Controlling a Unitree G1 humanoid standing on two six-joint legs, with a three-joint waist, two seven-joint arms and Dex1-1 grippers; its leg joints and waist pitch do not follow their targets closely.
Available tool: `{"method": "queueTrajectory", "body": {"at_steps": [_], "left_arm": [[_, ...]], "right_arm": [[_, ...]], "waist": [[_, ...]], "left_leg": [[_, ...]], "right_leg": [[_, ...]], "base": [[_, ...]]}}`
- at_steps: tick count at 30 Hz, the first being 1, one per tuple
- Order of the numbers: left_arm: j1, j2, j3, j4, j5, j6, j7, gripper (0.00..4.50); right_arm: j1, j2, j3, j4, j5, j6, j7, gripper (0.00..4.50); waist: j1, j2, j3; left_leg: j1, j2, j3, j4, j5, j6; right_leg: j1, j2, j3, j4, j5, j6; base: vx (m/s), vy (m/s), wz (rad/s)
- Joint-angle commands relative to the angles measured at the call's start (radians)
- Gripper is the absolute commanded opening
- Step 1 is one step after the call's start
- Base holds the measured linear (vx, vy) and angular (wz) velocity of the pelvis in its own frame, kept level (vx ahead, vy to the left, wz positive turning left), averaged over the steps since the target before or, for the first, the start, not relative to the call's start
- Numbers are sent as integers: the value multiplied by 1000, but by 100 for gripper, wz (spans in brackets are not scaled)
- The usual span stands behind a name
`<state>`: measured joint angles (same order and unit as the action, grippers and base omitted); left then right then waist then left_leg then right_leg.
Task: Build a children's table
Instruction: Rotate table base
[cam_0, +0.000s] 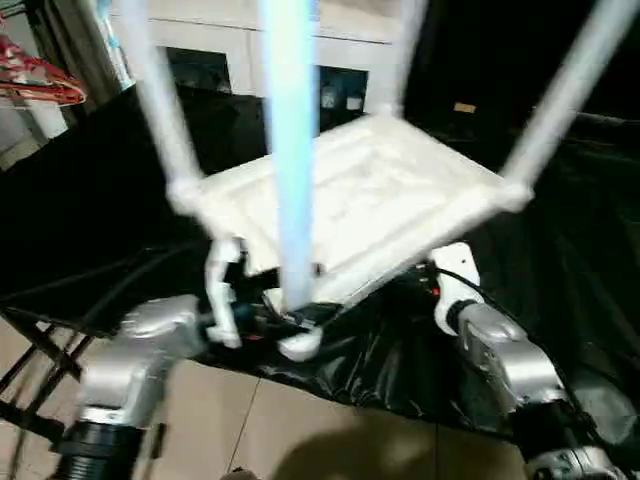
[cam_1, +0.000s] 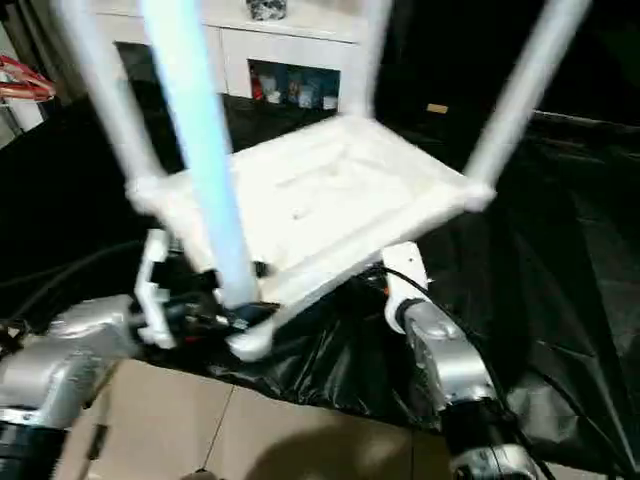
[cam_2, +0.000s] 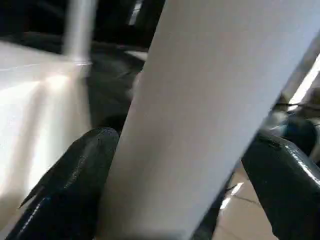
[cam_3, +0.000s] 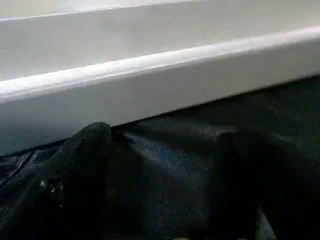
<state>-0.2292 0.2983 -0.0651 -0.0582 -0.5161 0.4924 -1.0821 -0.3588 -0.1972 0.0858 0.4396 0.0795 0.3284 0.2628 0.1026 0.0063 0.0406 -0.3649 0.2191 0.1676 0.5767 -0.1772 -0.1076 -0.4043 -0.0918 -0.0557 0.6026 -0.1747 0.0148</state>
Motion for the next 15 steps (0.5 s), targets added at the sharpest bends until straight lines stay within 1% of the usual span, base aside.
{"method": "queueTrajectory", "body": {"at_steps": [1, 3, 5, 6, 7, 8, 9, 10, 12, 13, 15], "left_arm": [[-5, -17, -34, -40, -17, 20, 18, 442], [-13, -34, -49, -40, -13, 23, 24, 442], [-19, -44, -58, -38, -10, 23, 27, 442], [-21, -50, -63, -40, -10, 25, 31, 442], [-23, -54, -66, -42, -9, 27, 33, 442], [-31, -70, -76, -42, -5, 27, 46, 442], [-48, -98, -94, -31, 4, 21, 62, 442], [-58, -114, -102, -19, 15, 7, 77, 442], [-73, -139, -109, 0, 25, -10, 96, 442], [-79, -148, -111, 7, 25, -11, 101, 442], [-100, -186, -134, 35, 40, -34, 115, 442]], "right_arm": [[-34, 22, 32, 33, -4, -41, 30, 450], [-45, 28, 38, 58, -7, -51, 47, 450], [-49, 32, 44, 68, -9, -59, 55, 450], [-52, 35, 45, 78, -11, -64, 61, 450], [-55, 37, 45, 84, -12, -67, 64, 450], [-62, 43, 49, 105, -17, -87, 75, 450], [-66, 56, 54, 123, -7, -107, 113, 450], [-67, 60, 58, 131, -8, -116, 123, 450], [-66, 66, 64, 138, -6, -127, 143, 450], [-65, 69, 65, 142, -3, -134, 156, 450], [-65, 82, 70, 158, 2, -145, 180, 450]], "waist": [[10, -4, -53], [5, -6, -53], [4, -2, -54], [4, -4, -55], [3, 2, -54], [2, 0, -54], [1, 6, -54], [0, 5, -53], [-1, 1, -53], [-2, 5, -54], [-5, 4, -54]], "left_leg": [[0, -3, 9, -75, -251, -15], [0, -5, 10, -74, -240, -10], [-1, -5, 10, -73, -229, -8], [0, -5, 11, -71, -225, -8], [1, -5, 10, -72, -226, -9], [1, -5, 10, -72, -231, -10], [2, -4, 10, -72, -244, -12], [3, -4, 11, -71, -261, -12], [1, -5, 9, -72, -266, -10], [0, -5, 9, -71, -264, -10], [-1, -6, 9, -70, -255, -4]], "right_leg": [[48, -35, 28, -67, -269, -155], [48, -32, 28, -69, -270, -152], [49, -31, 29, -67, -255, -152], [48, -30, 29, -66, -244, -154], [48, -29, 29, -65, -240, -156], [49, -29, 28, -65, -239, -160], [47, -28, 28, -65, -242, -165], [46, -28, 28, -68, -251, -167], [49, -29, 28, -71, -265, -160], [50, -29, 28, -69, -260, -161], [52, -29, 28, -70, -250, -164]], "base": [[0, 0, 0], [0, 0, 0], [0, 0, 0], [0, 0, 0], [0, 0, 0], [0, 0, 0], [0, 0, 0], [0, 0, 0], [0, 0, 0], [0, 0, 0], [0, 0, 0]]}}
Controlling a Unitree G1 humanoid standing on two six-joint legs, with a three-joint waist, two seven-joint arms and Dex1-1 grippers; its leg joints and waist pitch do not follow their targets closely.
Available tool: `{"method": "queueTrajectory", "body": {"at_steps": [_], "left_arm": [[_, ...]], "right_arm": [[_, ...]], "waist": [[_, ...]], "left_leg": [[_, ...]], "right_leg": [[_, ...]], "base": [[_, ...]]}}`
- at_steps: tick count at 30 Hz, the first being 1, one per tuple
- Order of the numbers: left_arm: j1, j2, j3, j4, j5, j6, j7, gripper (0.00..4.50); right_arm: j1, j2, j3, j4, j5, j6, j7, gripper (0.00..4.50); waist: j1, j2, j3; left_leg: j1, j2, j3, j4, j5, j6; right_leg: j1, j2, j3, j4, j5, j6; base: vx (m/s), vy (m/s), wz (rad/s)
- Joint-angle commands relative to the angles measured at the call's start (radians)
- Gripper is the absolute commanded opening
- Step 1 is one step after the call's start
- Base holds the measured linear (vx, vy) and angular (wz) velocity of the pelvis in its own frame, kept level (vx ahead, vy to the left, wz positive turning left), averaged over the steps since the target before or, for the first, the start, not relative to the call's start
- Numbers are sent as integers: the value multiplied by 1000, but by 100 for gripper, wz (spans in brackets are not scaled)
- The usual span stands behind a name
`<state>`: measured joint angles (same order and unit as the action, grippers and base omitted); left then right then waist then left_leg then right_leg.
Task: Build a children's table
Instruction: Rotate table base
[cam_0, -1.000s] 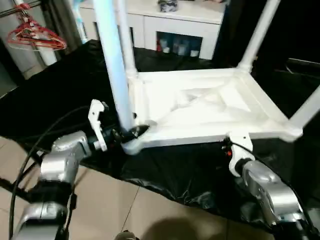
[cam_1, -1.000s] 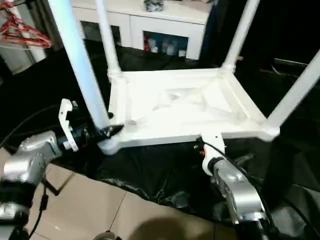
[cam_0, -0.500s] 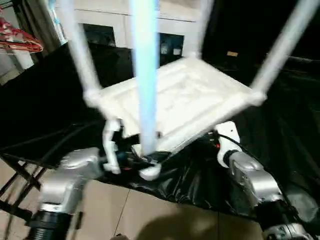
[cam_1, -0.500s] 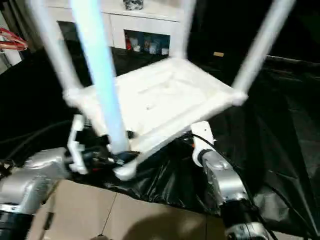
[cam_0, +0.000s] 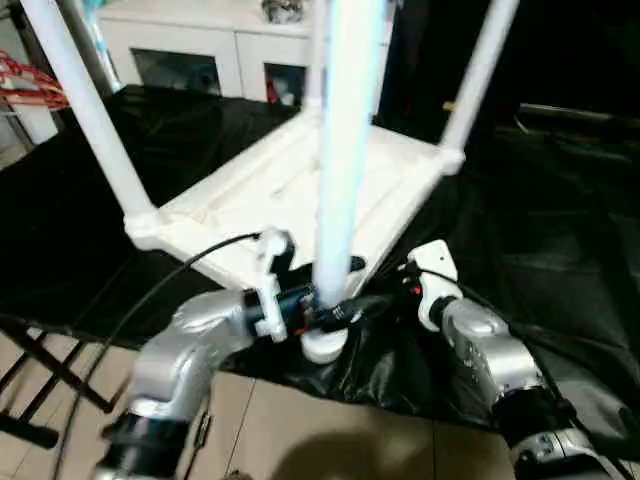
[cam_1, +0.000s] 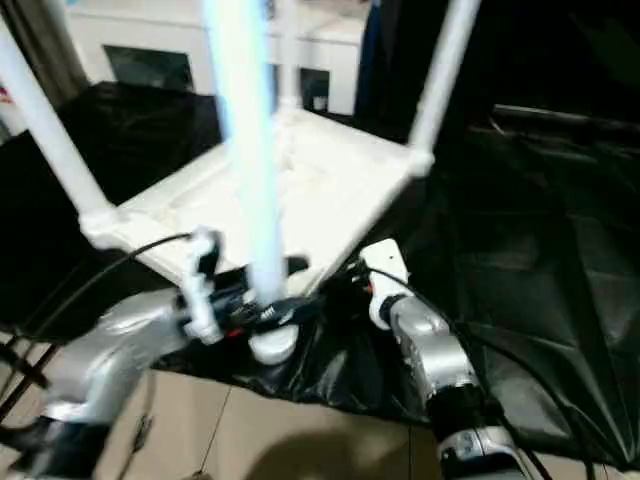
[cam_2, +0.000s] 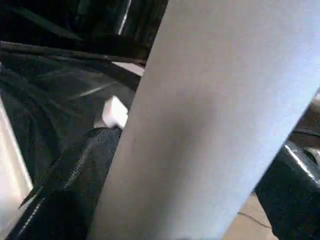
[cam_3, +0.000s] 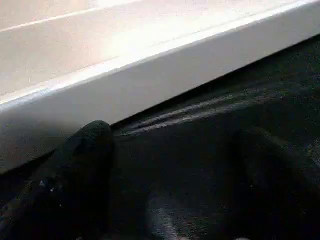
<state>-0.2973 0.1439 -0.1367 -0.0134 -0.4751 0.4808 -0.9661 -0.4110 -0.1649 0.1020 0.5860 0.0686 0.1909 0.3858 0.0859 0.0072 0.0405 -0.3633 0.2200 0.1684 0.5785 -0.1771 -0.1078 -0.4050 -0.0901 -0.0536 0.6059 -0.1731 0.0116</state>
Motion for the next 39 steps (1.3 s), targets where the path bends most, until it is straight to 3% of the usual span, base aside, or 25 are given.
{"method": "queueTrajectory", "body": {"at_steps": [1, 5, 15, 18, 19, 20, 24, 29, 30, 31, 33, 35, 39], "left_arm": [[-38, -42, -68, -2, 4, -27, 4, 442], [-63, -80, -80, 42, 35, -66, 32, 442], [-91, -136, -63, 123, 97, -162, 109, 442], [-92, -158, -63, 130, 99, -171, 126, 442], [-95, -175, -62, 139, 100, -177, 141, 442], [-95, -175, -62, 139, 100, -177, 141, 442], [-107, -200, -69, 169, 124, -206, 175, 442], [-118, -143, -62, 189, 160, -248, 152, 442], [-112, -123, -56, 175, 148, -237, 127, 442], [-106, -108, -51, 163, 137, -228, 108, 442], [-85, -77, -43, 140, 121, -211, 79, 442], [-69, -56, -40, 131, 121, -213, 65, 442], [-29, -3, -13, 115, 104, -212, 33, 442]], "right_arm": [[-14, 53, 58, 20, 8, -14, 56, 450], [-36, 67, 55, 70, -9, -45, 37, 450], [-54, 75, 33, 122, -11, -91, 59, 450], [-53, 73, 32, 127, -11, -100, 66, 450], [-51, 74, 30, 125, -10, -103, 64, 450], [-51, 74, 30, 125, -10, -103, 64, 450], [-50, 73, 9, 121, -11, -124, 44, 450], [-18, 34, -47, 47, 11, -133, 14, 450], [1, 22, -56, 9, 17, -128, 18, 450], [17, 14, -62, -21, 21, -124, 22, 450], [50, -3, -73, -82, 25, -117, 26, 450], [72, -12, -82, -123, 30, -111, 28, 450], [121, -35, -105, -235, 46, -83, 32, 450]], "waist": [[11, 4, -56], [9, 5, -56], [8, 3, -52], [8, 5, -53], [9, 18, -53], [7, 11, -52], [8, 15, -50], [14, 14, -51], [14, 8, -50], [16, 12, -52], [17, 5, -54], [22, 13, -53], [26, 14, -53]], "left_leg": [[-4, -7, 8, -71, -248, -3], [-3, -7, 7, -71, -247, -1], [2, -6, 7, -73, -303, 2], [3, -5, 7, -73, -310, 5], [4, -5, 5, -74, -312, 4], [3, -5, 7, -73, -314, 5], [5, -6, 6, -74, -342, 6], [6, -6, 5, -75, -338, 12], [2, -7, 5, -76, -323, 16], [1, -7, 5, -76, -304, 19], [0, -5, 6, -73, -276, 24], [-1, -3, 7, -73, -255, 28], [-1, -4, 7, -74, -248, 30]], "right_leg": [[54, -32, 26, -74, -245, -165], [54, -29, 25, -72, -230, -177], [49, -28, 29, -81, -300, -167], [48, -28, 29, -82, -298, -170], [47, -28, 29, -80, -295, -174], [47, -26, 29, -84, -292, -174], [45, -27, 29, -89, -326, -171], [44, -28, 29, -90, -348, -155], [47, -28, 30, -89, -342, -150], [47, -29, 31, -86, -329, -151], [48, -28, 32, -81, -290, -160], [47, -29, 33, -77, -255, -170], [47, -25, 34, -74, -234, -165]], "base": [[0, 0, 0], [0, 0, 0], [0, 0, 0], [0, 0, 0], [0, 0, 0], [0, 0, 0], [0, 0, 0], [0, 0, 0], [0, 0, 0], [0, 0, 0], [0, 0, 0], [0, 0, 0], [0, 0, 0]]}}
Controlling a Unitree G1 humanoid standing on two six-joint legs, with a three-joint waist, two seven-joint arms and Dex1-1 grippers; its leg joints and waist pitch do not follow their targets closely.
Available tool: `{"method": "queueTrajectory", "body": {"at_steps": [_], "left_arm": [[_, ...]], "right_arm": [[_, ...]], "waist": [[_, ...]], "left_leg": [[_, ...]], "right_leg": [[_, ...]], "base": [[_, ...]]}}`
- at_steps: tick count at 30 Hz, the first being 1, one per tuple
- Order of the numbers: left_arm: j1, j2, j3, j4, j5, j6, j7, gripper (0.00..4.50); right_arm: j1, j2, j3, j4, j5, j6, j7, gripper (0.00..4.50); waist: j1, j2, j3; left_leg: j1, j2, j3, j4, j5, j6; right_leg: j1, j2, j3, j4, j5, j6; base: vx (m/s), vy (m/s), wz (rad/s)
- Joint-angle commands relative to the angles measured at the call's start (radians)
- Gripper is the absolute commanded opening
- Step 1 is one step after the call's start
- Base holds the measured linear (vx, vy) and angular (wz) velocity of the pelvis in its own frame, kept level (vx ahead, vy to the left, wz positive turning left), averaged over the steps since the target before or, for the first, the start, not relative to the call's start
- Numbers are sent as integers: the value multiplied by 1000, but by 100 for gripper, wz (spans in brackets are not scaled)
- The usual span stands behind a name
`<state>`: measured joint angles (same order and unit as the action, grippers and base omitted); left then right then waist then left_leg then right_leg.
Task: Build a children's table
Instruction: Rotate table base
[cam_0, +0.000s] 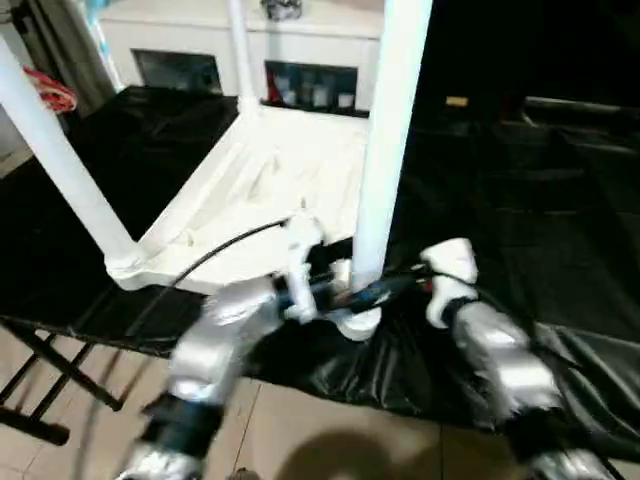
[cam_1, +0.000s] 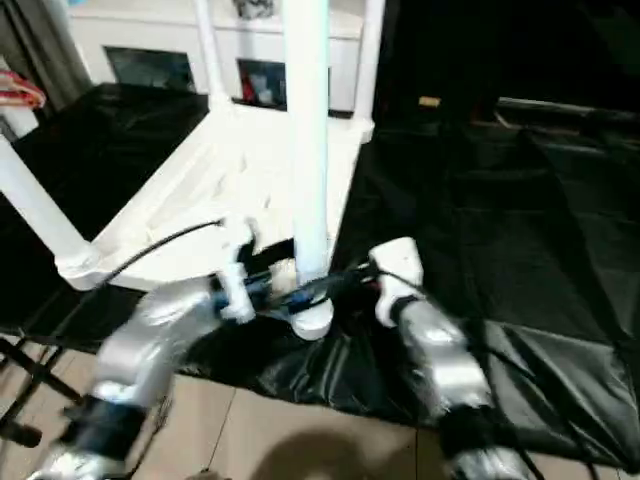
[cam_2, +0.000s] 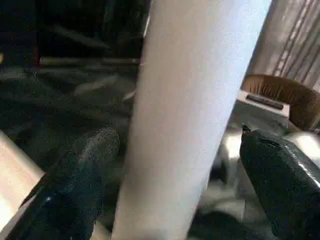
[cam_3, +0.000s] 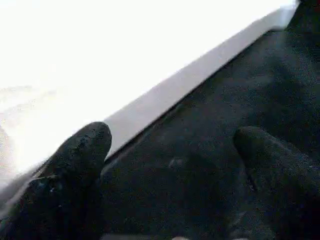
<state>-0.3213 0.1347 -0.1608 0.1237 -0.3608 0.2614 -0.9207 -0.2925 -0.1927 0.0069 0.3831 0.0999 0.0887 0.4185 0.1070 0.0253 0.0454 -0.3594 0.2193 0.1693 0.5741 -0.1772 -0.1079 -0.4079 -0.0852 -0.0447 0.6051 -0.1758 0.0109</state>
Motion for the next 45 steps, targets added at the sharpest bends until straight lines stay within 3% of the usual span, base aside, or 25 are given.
{"method": "queueTrajectory", "body": {"at_steps": [1, 7, 11, 13, 14, 16, 17, 21, 24, 31, 32, 33, 35, 39, 42, 44, 45], "left_arm": [[0, 16, 17, -25, -15, 12, -13, 442], [51, 121, 65, -39, 0, 28, -10, 442], [62, 139, 113, -3, 57, -11, 95, 442], [53, 138, 127, 29, 114, -22, 190, 442], [39, 129, 152, 74, 192, -58, 342, 442], [42, 105, 180, 75, 202, -63, 423, 442], [46, 90, 194, 68, 207, -65, 469, 442], [99, -4, 256, -28, 220, -61, 646, 442], [135, -42, 262, -91, 230, -44, 706, 442], [164, -58, 233, -106, 273, -55, 761, 442], [163, -57, 234, -107, 273, -51, 763, 442], [161, -53, 236, -113, 272, -38, 764, 442], [163, -42, 231, -120, 282, -36, 758, 442], [167, -26, 220, -124, 294, -36, 752, 442], [157, -25, 212, -121, 297, -45, 748, 442], [145, -27, 202, -119, 301, -48, 745, 442], [140, -25, 197, -116, 306, -51, 743, 442]], "right_arm": [[9, -11, -14, -51, 16, 26, -3, 450], [70, -58, -52, -183, 15, 80, -37, 450], [127, -56, -85, -277, 4, 131, -93, 450], [146, -44, -99, -310, 0, 145, -128, 450], [172, -13, -124, -360, -5, 160, -192, 450], [193, 13, -136, -394, 1, 175, -229, 450], [206, 26, -137, -414, 5, 182, -244, 450], [284, 72, -100, -522, -7, 221, -287, 450], [324, 102, -85, -585, -9, 251, -315, 450], [326, 100, -90, -593, -19, 278, -329, 450], [324, 94, -92, -591, -18, 284, -325, 450], [324, 85, -93, -589, -12, 292, -316, 450], [327, 73, -89, -590, -10, 304, -307, 450], [317, 62, -95, -583, -6, 316, -305, 450], [303, 59, -96, -561, -7, 314, -304, 450], [293, 66, -99, -539, -5, 306, -309, 450], [291, 67, -99, -531, -5, 303, -311, 450]], "waist": [[7, -2, -59], [14, 4, -60], [16, 4, -58], [14, 3, -54], [12, 1, -54], [12, -1, -55], [10, -5, -54], [10, -1, -54], [8, -4, -58], [10, -9, -56], [11, -16, -56], [13, -11, -55], [13, -12, -55], [13, -14, -57], [14, -25, -57], [14, -20, -58], [14, -25, -58]], "left_leg": [[-2, -3, 7, -69, -248, 26], [2, -5, 8, -68, -244, 16], [2, -5, 7, -70, -260, 9], [1, -7, 6, -72, -286, 1], [0, -8, 5, -74, -287, -1], [-2, -9, 3, -76, -280, -7], [-2, -8, 4, -75, -280, -8], [-5, -5, 3, -75, -281, -1], [-10, -5, 3, -74, -262, 4], [-12, -8, 4, -71, -249, 6], [-12, -8, 5, -71, -247, 8], [-11, -9, 4, -71, -247, 8], [-12, -9, 3, -71, -251, 7], [-12, -9, 3, -69, -229, 9], [-13, -9, 5, -68, -220, 15], [-11, -9, 5, -67, -218, 15], [-11, -9, 5, -67, -217, 15]], "right_leg": [[49, -31, 25, -73, -225, -168], [49, -28, 26, -69, -185, -166], [49, -28, 25, -72, -208, -155], [48, -28, 24, -78, -257, -124], [49, -27, 23, -80, -272, -114], [49, -29, 24, -83, -309, -84], [47, -28, 24, -84, -311, -82], [43, -28, 25, -85, -295, -88], [45, -28, 25, -83, -278, -82], [41, -25, 26, -86, -269, -52], [41, -26, 26, -87, -270, -49], [40, -26, 26, -86, -276, -47], [40, -26, 26, -87, -276, -43], [42, -26, 26, -81, -238, -51], [43, -27, 25, -81, -235, -60], [41, -28, 26, -80, -239, -60], [41, -28, 26, -81, -236, -61]], "base": [[0, 0, 0], [0, 0, 0], [0, 0, 0], [0, 0, 0], [0, 0, 0], [0, 0, 0], [0, 0, 0], [0, 0, 0], [0, 0, 0], [0, 0, 0], [0, 0, 0], [0, 0, 0], [0, 0, 0], [0, 0, 0], [0, 0, 0], [0, 0, 0], [0, 0, 0]]}}
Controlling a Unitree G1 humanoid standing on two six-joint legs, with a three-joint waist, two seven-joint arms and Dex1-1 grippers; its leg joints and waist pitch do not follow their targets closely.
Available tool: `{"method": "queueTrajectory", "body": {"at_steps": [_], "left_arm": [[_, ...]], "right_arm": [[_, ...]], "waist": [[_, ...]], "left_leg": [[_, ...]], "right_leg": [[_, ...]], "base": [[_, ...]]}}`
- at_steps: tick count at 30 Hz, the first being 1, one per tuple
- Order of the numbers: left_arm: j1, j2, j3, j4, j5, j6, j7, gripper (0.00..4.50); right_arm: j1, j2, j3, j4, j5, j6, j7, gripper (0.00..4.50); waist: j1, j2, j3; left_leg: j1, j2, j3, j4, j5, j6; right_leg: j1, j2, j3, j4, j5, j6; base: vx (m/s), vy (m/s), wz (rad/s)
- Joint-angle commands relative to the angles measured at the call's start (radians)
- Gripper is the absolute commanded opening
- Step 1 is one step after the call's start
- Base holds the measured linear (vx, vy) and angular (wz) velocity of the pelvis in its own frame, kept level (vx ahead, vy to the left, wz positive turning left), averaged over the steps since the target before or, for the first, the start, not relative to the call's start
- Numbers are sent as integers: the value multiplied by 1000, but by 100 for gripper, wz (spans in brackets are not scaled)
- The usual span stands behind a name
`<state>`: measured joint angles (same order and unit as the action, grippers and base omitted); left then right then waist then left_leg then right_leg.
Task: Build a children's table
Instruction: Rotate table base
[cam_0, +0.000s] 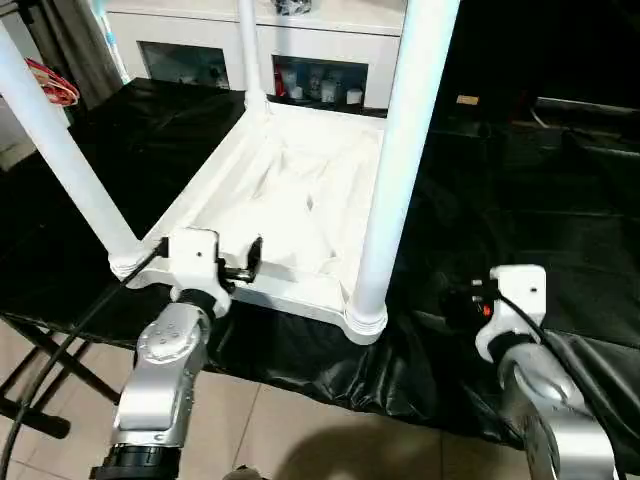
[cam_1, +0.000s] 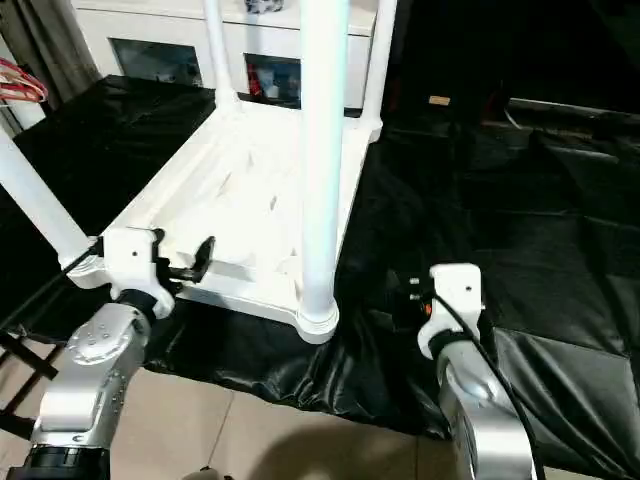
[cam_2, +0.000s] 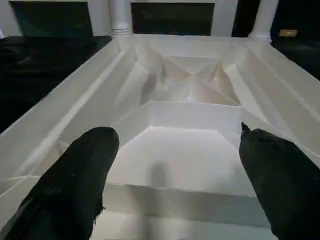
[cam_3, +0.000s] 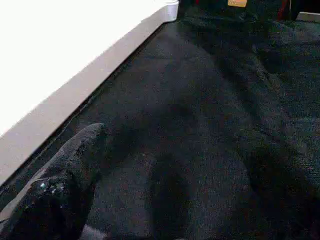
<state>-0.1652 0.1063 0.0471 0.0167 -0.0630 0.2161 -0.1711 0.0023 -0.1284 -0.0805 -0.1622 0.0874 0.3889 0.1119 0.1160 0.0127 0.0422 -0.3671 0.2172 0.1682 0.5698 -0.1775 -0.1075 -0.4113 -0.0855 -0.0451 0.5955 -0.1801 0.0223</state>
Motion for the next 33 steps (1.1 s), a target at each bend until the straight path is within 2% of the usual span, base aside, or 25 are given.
{"method": "queueTrajectory", "body": {"at_steps": [1, 4, 5, 6, 9, 10, 11, 12, 13, 14, 15, 16, 17, 18, 19, 20, 21, 22, 23, 24, 25, 27, 29, 32, 33], "left_arm": [[-19, 7, -16, -6, 13, -10, -9, 442], [-32, 18, -30, 7, 17, -10, -22, 442], [-43, 24, -32, 19, 19, -1, -23, 442], [-46, 26, -33, 23, 21, 4, -23, 442], [-56, 28, -32, 33, 18, 4, -29, 442], [-62, 29, -34, 39, 18, -3, -34, 442], [-67, 30, -36, 43, 16, -9, -40, 442], [-78, 36, -40, 54, 29, -19, -35, 442], [-83, 39, -41, 57, 34, -23, -33, 442], [-93, 45, -46, 66, 48, -29, -27, 442], [-101, 48, -51, 74, 58, -26, -20, 442], [-105, 45, -50, 78, 56, -26, -17, 442], [-106, 44, -48, 80, 53, -24, -17, 442], [-111, 36, -40, 84, 37, -15, -17, 442], [-114, 24, -23, 88, 17, -5, -11, 442], [-119, 19, -16, 90, 14, -3, -3, 442], [-121, 20, -17, 94, 15, -4, -6, 442], [-123, 24, -21, 97, 19, -1, -10, 442], [-123, 24, -21, 97, 19, -1, -10, 442], [-126, 27, -20, 108, 13, -4, -19, 442], [-126, 29, -20, 110, 12, -7, -22, 442], [-125, 33, -17, 117, 11, -10, -21, 442], [-121, 37, -13, 118, 5, -4, -29, 442], [-116, 36, -11, 113, 1, -1, -32, 442], [-105, 35, -15, 101, -2, 7, -36, 442]], "right_arm": [[-5, 4, -10, 20, 8, 2, -5, 450], [-7, 5, 0, 27, 5, 2, -3, 450], [-8, 7, 4, 24, 4, 3, -3, 450], [-9, 7, 5, 22, 5, 3, -3, 450], [-11, 7, 5, 22, 4, 5, -4, 450], [-11, 11, 0, 25, 11, 4, -2, 450], [-12, 11, -1, 26, 10, 6, -4, 450], [-12, 11, -2, 27, 9, 4, -7, 450], [-12, 12, -2, 27, 8, 3, -8, 450], [-12, 12, -2, 26, 6, 1, -11, 450], [-10, 16, -6, 21, 4, 4, -19, 450], [-7, 21, -12, 18, 9, 5, -25, 450], [-7, 22, -13, 17, 9, 5, -26, 450], [-5, 24, -16, 14, 11, 7, -29, 450], [-5, 23, -14, 13, 8, 6, -29, 450], [-5, 18, -9, 15, 5, 0, -23, 450], [-6, 16, -7, 17, 5, -2, -21, 450], [-7, 15, -5, 19, 5, -1, -19, 450], [-7, 15, -5, 19, 5, -1, -19, 450], [-12, 1, 5, 16, 7, 0, 4, 450], [-14, -4, 8, 15, 9, 0, 12, 450], [-19, -20, 14, 17, 13, -4, 38, 450], [-28, -39, 17, 23, 9, -5, 59, 450], [-33, -45, 13, 28, 9, -3, 62, 450], [-38, -55, 13, 33, 12, -3, 67, 450]], "waist": [[6, -10, -55], [6, -9, -57], [8, 4, -59], [6, -3, -59], [10, 5, -61], [9, 14, -67], [10, -12, -64], [29, -11, -61], [36, -15, -60], [38, -15, -59], [33, 1, -57], [18, 14, -60], [1, 25, -60], [-19, 36, -57], [-33, 49, -55], [-45, 44, -54], [-47, 41, -58], [-43, 11, -60], [-30, 3, -61], [-13, 6, -61], [-6, 4, -62], [-7, 12, -60], [-7, 15, -61], [-4, 21, -60], [-3, 12, -60]], "left_leg": [[-3, -6, 5, -63, -215, 13], [-3, -7, 6, -61, -205, 11], [-1, -7, 4, -61, -203, 8], [-1, -8, 5, -59, -200, 8], [-3, -11, 7, -57, -196, 15], [41, -14, 56, -21, -220, -4], [31, -30, 59, -17, -254, -19], [12, -39, 56, -4, -275, -8], [15, -36, 52, 4, -286, 0], [2, -43, 42, 11, -272, 3], [18, -33, 40, -3, -268, -29], [46, -6, 17, -31, -283, -80], [56, 9, 9, -39, -278, -95], [43, 58, -40, -85, -271, -39], [58, 100, -45, -98, -280, 40], [47, 103, -48, -101, -276, 92], [40, 69, -18, -70, -292, 176], [10, -50, 35, 11, -287, 185], [-7, -70, 32, 28, -253, 172], [-22, -50, 12, 10, -175, 126], [-36, -39, 1, -6, -135, 81], [-20, -35, -2, -16, -158, 39], [-13, -33, -3, -24, -177, 28], [-10, -21, -9, -36, -205, 13], [-10, -17, -9, -39, -211, 12]], "right_leg": [[45, -28, 26, -69, -223, -76], [47, -26, 26, -66, -188, -82], [47, -27, 26, -63, -178, -87], [48, -25, 26, -64, -161, -89], [52, -32, 28, -63, -141, -100], [6, -12, 76, -88, -212, -84], [18, -6, 92, -79, -250, -84], [37, -23, 144, -89, -316, -92], [29, -26, 161, -95, -338, -93], [34, -8, 185, -88, -334, -100], [0, 34, 172, -76, -310, -91], [-27, 85, 109, -42, -182, -80], [-30, 101, 87, -34, -114, -89], [-3, 78, 43, -1, -6, -153], [-14, 51, 12, -2, -2, -220], [2, 37, 4, -2, 0, -242], [9, 20, -7, -30, -22, -295], [31, 8, 2, -88, -126, -317], [44, -20, 18, -102, -245, -269], [46, -41, 30, -109, -470, -137], [49, -38, 34, -102, -553, -37], [30, -18, 20, -106, -546, 20], [28, -9, 12, -104, -496, 19], [28, -9, 7, -94, -436, -17], [31, -10, 8, -90, -407, -33]], "base": [[0, 0, 0], [0, 0, 0], [0, 0, 0], [0, 0, 0], [0, 0, 0], [0, 0, 0], [-13, 30, -36], [-13, 30, -36], [-17, 56, -57], [-29, 77, -54], [-29, 77, -54], [-30, 35, -40], [0, 0, 0], [0, 0, 0], [0, 0, 0], [-6, -53, 11], [-6, -53, 11], [0, 0, 0], [0, 0, 0], [0, 0, 0], [-19, -80, -5], [-13, -78, 2], [-5, -26, 4], [0, 0, 0], [0, 0, 0]]}}
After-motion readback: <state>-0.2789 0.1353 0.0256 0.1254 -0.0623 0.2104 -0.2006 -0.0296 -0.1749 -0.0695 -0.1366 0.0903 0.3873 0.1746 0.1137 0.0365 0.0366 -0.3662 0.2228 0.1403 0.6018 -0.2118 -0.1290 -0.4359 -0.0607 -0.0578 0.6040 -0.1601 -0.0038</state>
